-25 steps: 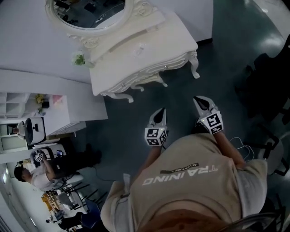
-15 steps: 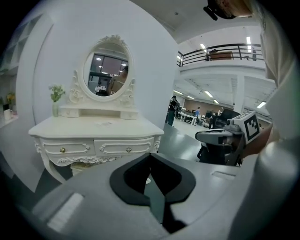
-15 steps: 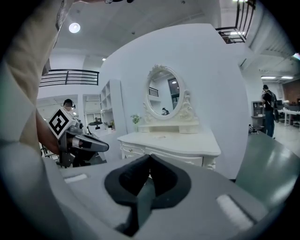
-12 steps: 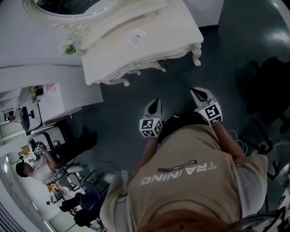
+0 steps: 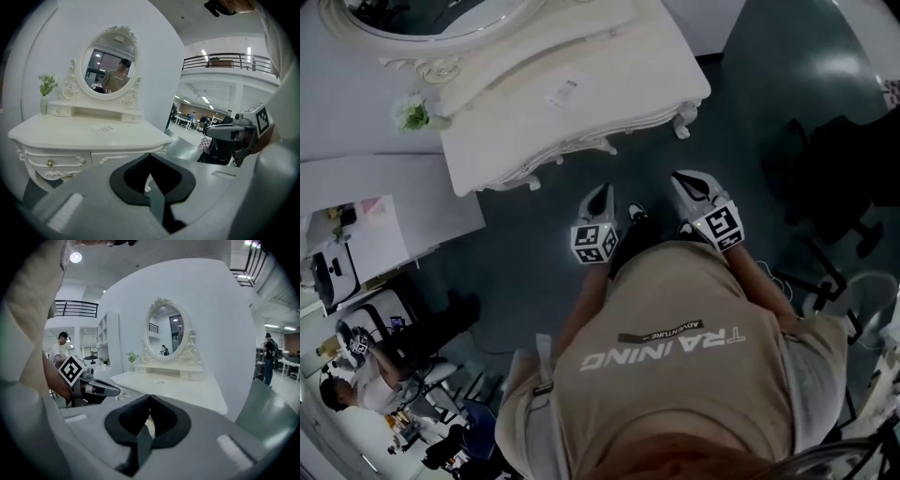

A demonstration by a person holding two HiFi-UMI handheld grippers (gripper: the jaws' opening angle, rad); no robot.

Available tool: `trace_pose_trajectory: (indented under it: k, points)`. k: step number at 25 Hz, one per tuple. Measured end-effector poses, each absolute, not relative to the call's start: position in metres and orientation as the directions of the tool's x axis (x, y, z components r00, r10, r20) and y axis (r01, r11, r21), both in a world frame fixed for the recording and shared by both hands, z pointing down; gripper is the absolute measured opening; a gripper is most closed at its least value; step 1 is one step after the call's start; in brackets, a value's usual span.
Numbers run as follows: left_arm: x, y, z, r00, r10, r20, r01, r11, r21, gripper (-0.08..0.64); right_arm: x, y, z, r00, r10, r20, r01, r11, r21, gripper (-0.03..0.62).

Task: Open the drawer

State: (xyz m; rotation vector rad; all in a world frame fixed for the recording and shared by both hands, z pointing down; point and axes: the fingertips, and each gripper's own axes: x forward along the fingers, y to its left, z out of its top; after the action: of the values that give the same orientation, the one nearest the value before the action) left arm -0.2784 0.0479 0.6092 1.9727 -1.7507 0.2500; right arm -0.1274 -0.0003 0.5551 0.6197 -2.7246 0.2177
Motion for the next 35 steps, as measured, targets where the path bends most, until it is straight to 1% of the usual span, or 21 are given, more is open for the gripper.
trace_pose_trajectory:
  k: [4,8,11,14,20,23,27,31,35]
  points:
    - [-0.303,0.012,0.608,0.257,-0.876,0.408,-0.952,-0.156,0.264,0.008,-0.159,-0.024,0.543,-0.805,-0.477,0.353,-0.527,0.848,-0.057,0.003]
    - [-0.321,-0.016,0.624,0.341,-0.842,0.418,-0.932,-0.244,0.268,0.008,-0.183,-0.028,0.550,-0.793,-0.491,0.361,-0.539,0.842,-0.039,0.003]
    - [-0.330,-0.032,0.629,0.360,-0.831,0.425,-0.926,-0.261,0.273,0.008,-0.183,-0.047,0.555,-0.766,-0.518,0.381,-0.571,0.821,-0.033,0.003]
    - [-0.337,-0.054,0.633,0.360,-0.827,0.431,-0.925,-0.257,0.279,0.008,-0.191,-0.079,0.559,-0.760,-0.529,0.377,-0.589,0.806,-0.057,0.003]
    - [-0.326,-0.099,0.649,0.321,-0.803,0.501,-0.941,-0.213,0.261,0.008,-0.207,-0.134,0.569,-0.827,-0.441,0.348,-0.498,0.862,-0.092,0.003]
    - [-0.316,-0.120,0.654,0.293,-0.778,0.556,-0.955,-0.206,0.214,0.008,-0.206,-0.181,0.564,-0.849,-0.431,0.306,-0.476,0.875,-0.088,0.003]
    - [-0.296,-0.145,0.671,0.275,-0.736,0.618,-0.960,-0.183,0.209,0.008,-0.196,-0.250,0.565,-0.867,-0.417,0.274,-0.460,0.880,-0.115,0.003]
    - [-0.281,-0.163,0.704,0.267,-0.685,0.678,-0.958,-0.114,0.263,0.008,-0.188,-0.298,0.570,-0.886,-0.378,0.270,-0.421,0.899,-0.123,0.003]
    - [-0.278,-0.176,0.738,0.242,-0.633,0.735,-0.956,-0.028,0.290,0.008,-0.181,-0.323,0.581,-0.901,-0.321,0.290,-0.371,0.919,-0.133,0.003]
